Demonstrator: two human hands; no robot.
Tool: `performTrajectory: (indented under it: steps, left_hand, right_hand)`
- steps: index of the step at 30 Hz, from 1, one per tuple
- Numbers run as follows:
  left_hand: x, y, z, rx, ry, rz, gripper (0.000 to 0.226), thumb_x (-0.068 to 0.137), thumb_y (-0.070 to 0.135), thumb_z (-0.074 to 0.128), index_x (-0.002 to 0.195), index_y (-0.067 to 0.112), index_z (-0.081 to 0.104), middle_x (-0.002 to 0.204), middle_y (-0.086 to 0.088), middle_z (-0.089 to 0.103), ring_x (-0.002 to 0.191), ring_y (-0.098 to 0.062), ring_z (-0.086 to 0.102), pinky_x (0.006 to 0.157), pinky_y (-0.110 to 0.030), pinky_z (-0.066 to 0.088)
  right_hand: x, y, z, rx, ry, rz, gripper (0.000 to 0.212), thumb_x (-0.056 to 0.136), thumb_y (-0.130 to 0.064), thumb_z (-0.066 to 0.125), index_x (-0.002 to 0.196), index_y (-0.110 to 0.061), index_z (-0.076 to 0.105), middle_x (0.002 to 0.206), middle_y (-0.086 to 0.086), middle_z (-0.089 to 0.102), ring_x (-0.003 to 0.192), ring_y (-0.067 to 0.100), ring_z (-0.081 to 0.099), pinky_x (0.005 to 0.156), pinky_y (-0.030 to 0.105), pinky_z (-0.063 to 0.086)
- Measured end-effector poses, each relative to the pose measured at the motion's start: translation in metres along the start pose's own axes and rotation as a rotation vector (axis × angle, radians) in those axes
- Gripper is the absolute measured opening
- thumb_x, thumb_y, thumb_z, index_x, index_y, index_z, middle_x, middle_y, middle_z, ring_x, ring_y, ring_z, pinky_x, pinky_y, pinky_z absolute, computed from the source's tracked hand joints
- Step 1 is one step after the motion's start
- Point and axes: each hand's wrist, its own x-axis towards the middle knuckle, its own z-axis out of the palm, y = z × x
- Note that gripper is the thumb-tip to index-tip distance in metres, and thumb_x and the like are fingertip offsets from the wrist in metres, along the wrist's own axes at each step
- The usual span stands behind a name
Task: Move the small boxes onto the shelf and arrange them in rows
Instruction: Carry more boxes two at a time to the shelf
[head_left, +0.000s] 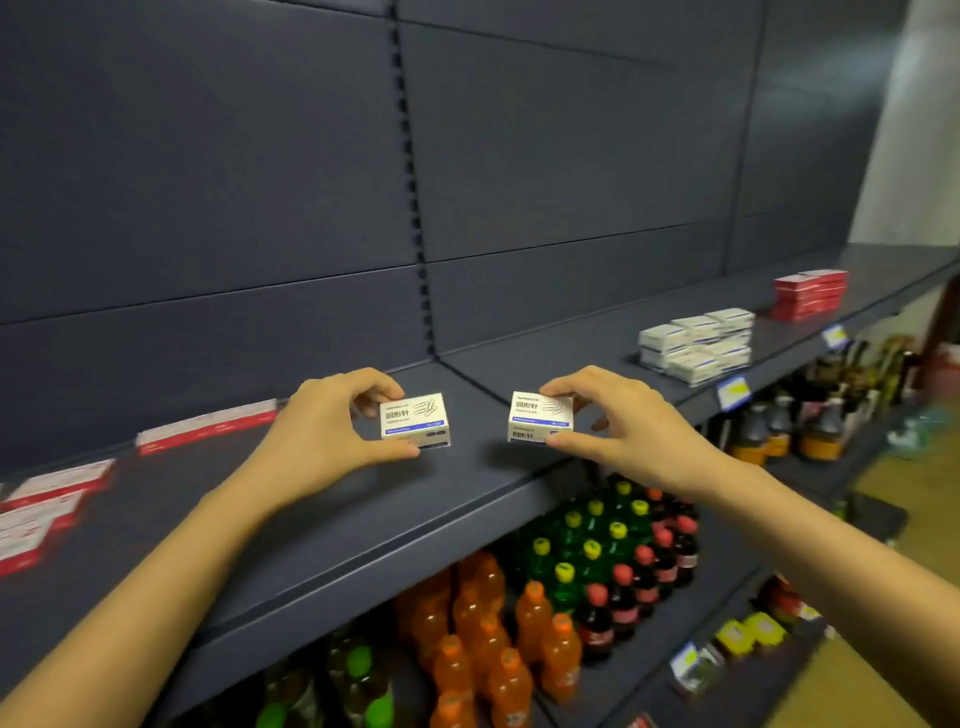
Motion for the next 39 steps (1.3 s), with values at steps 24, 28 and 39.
performTrajectory:
  steps: [24,28,39]
  left_hand:
    - [0.163,0.199,0.219,-0.074,0.018,0.040,0.048,0.060,0.044,0.080,0.100,0.023,0.064,0.099,0.007,0.063,0.082,-0.011,0.054,0.078,-0.039,0.049]
    - [0.185,0.200,0.236,-0.074,0.073,0.004,0.044,0.061,0.044,0.080,0.097,0.024,0.064,0.097,0.007,0.064,0.076,-0.009,0.050,0.074,-0.036,0.048]
    - [0.212,0.191,0.263,-0.032,0.110,-0.101,0.036,0.064,0.045,0.076,0.090,0.031,0.055,0.095,0.014,0.061,0.076,-0.008,0.049,0.073,-0.033,0.047]
  right_hand:
    - [-0.057,0.253,-0.156,-0.054,0.046,0.109,0.044,0.078,-0.046,0.062,0.120,-0.035,0.052,0.116,-0.017,0.057,0.099,0.007,0.057,0.075,0.038,0.053]
    - [-0.038,0.277,-0.158,-0.032,0.050,0.079,0.045,0.079,-0.046,0.062,0.122,-0.034,0.052,0.117,-0.017,0.056,0.099,0.009,0.058,0.078,0.040,0.052]
    - [0.038,0.327,-0.156,0.079,-0.026,-0.033,0.033,0.080,-0.038,0.068,0.110,-0.038,0.053,0.114,-0.023,0.058,0.099,0.000,0.057,0.080,0.038,0.053]
